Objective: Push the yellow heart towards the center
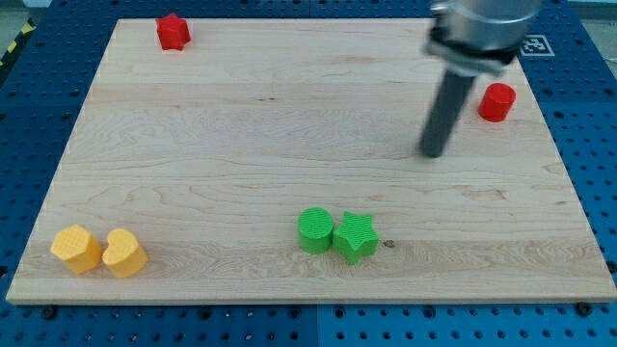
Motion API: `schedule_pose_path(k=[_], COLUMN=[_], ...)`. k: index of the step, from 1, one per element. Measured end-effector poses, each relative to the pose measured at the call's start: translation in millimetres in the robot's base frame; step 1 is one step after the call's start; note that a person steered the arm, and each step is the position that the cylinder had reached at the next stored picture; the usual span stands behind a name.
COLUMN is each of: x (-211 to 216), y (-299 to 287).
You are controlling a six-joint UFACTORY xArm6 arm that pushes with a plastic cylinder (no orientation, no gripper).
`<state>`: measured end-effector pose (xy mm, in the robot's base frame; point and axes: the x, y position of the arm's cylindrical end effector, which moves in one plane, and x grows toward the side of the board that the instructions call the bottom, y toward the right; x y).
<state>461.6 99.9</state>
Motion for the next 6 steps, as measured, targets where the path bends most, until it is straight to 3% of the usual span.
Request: schedule_pose_path(k=[2, 3, 5, 6], x=[42.2, 40.0, 45.7, 50.8], y=[-249.3, -337.5, -404.1, -404.2])
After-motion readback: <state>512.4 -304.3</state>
